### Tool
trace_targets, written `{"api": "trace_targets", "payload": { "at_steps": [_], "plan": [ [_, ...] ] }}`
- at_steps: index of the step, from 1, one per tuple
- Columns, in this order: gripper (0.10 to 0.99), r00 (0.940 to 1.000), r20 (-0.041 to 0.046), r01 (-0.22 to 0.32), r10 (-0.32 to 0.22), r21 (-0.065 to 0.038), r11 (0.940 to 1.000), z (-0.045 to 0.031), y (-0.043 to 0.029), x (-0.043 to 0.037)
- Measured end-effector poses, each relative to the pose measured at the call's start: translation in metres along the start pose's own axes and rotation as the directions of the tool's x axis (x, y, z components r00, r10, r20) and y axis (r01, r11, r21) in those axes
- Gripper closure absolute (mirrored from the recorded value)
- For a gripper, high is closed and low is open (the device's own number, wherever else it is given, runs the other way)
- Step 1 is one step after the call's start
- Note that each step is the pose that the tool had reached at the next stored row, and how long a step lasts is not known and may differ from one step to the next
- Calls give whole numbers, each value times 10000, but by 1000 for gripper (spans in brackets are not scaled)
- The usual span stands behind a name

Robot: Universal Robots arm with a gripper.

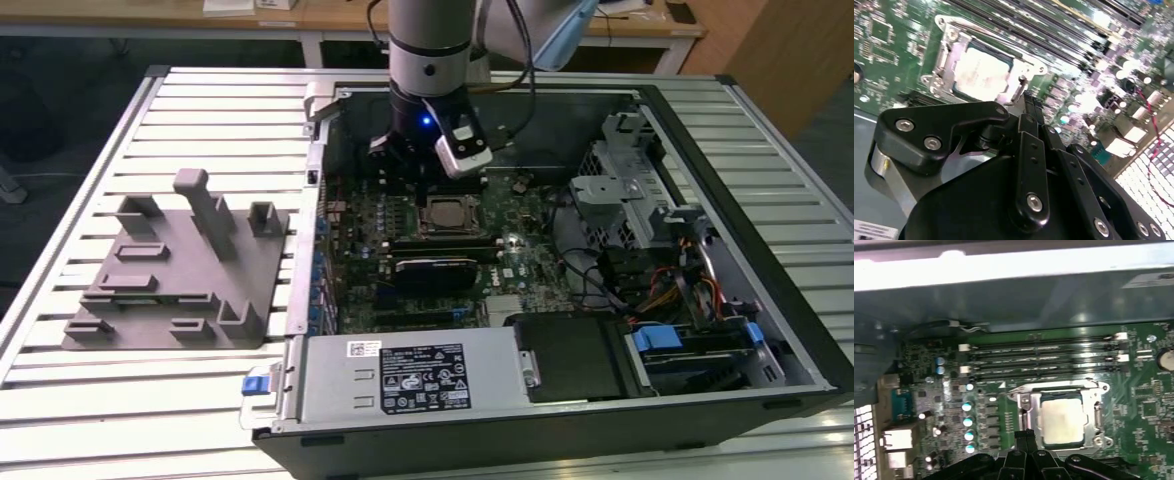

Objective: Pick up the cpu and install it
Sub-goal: 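Install the first cpu locking lever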

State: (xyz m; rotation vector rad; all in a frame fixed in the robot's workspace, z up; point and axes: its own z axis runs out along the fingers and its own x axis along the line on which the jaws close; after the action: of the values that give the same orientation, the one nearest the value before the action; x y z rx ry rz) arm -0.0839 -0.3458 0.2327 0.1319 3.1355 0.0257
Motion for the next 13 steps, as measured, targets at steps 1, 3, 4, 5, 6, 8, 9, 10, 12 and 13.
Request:
{"api": "trace_targets", "payload": {
  "at_steps": [1, 3, 4, 5, 6, 8, 9, 10, 12, 13],
  "plan": [
    [980, 10000, 1, 0, 0, -1, 10000, 0, -2, 25],
    [980, 10000, 3, 1, -1, -1, 10000, 0, -7, 79],
    [980, 10000, 4, 1, -1, -3, 10000, 0, -9, 105],
    [980, 10000, 4, 0, 0, -3, 10000, 0, -11, 129],
    [980, 10000, 4, -1, 1, -4, 10000, -1, -12, 147],
    [980, 10000, 5, -1, 1, -5, 10000, 0, -13, 164],
    [980, 10000, 4, 0, 0, -3, 10000, -4, -14, 165],
    [980, 10000, 3, 1, -1, -1, 10000, -11, -14, 165],
    [980, 10000, 5, 1, -1, -3, 10000, -39, -14, 166],
    [980, 10000, 6, 0, 0, -4, 10000, -58, -13, 166]
  ]
}}
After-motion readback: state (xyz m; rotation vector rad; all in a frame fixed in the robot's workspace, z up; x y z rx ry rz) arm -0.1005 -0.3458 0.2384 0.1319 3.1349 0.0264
